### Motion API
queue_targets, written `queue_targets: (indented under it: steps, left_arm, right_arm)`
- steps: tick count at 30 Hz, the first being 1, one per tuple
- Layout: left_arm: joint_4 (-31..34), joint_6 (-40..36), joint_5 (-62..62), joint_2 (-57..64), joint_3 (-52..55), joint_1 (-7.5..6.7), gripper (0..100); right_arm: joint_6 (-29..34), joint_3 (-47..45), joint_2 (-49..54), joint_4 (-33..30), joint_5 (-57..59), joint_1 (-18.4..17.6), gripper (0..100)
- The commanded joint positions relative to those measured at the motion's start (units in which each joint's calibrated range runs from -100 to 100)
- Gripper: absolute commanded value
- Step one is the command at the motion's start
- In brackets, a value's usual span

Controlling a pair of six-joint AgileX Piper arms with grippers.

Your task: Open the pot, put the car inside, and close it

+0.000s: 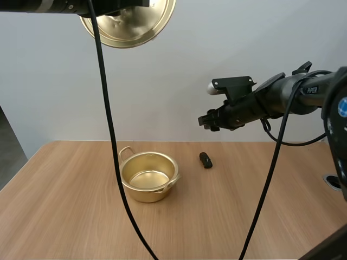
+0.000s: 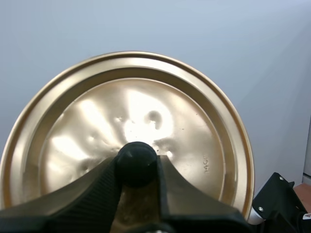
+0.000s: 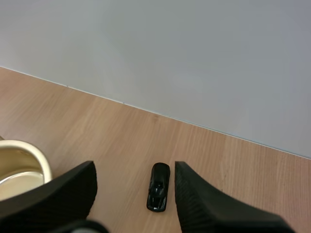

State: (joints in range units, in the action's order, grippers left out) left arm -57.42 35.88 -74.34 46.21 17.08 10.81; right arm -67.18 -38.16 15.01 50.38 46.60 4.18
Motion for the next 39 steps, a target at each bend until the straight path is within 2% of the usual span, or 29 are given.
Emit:
queue_targets:
  steps: [1,9,15,22,23,24,26,27,31,33,35,37,39]
  left_arm:
    - [0.0,0.0,-0.1,0.0,0.0,0.07,0]
    - [0.0,-0.3,-2.1,0.0,0.0,0.07,0]
    - [0.2,-0.3,-4.8,0.0,0.0,0.07,0]
    - [0.2,-0.3,-5.2,0.0,0.0,0.07,0]
    - [0.2,-0.3,-5.2,0.0,0.0,0.07,0]
    - [0.2,-0.3,-5.2,0.0,0.0,0.07,0]
    - [0.2,-0.3,-5.7,0.0,0.0,0.07,0]
    - [0.2,-0.3,-5.8,0.0,0.0,0.07,0]
    - [0.4,-0.3,-6.4,0.0,0.0,0.07,0]
    - [0.4,-0.3,-6.4,0.0,0.0,0.07,0]
    - [0.4,-0.3,-6.4,-0.2,0.0,0.07,0]
    - [0.4,-0.3,-6.4,-0.4,0.0,0.07,0]
    - [0.4,-0.3,-5.5,-0.5,0.0,0.07,0]
  right_arm:
    - [-0.3,0.9,-18.3,0.0,-0.1,0.0,81]
    - [-1.2,4.4,-20.1,0.0,-0.6,-1.6,81]
    - [-1.2,5.1,-22.5,-0.5,-9.4,-2.7,81]
    - [-2.5,5.1,-27.1,-0.6,-13.5,-2.6,79]
    - [-2.5,5.1,-27.9,-0.6,-13.5,-2.6,72]
    - [-2.5,5.1,-28.7,-0.6,-13.0,-2.6,59]
    - [-2.5,5.1,-29.6,-1.4,-12.2,-2.6,23]
    - [-2.5,5.1,-29.6,-1.4,-12.2,-2.6,0]
    - [-2.5,5.1,-23.8,-0.1,-9.3,-2.6,0]
    - [-3.8,5.1,-17.6,3.3,-4.5,-2.6,0]
    - [-8.6,5.1,-12.1,8.3,6.4,-2.6,0]
    - [-14.3,4.9,-7.4,12.8,23.2,-2.7,0]
    - [-17.0,3.8,-4.8,14.1,34.9,-3.3,0]
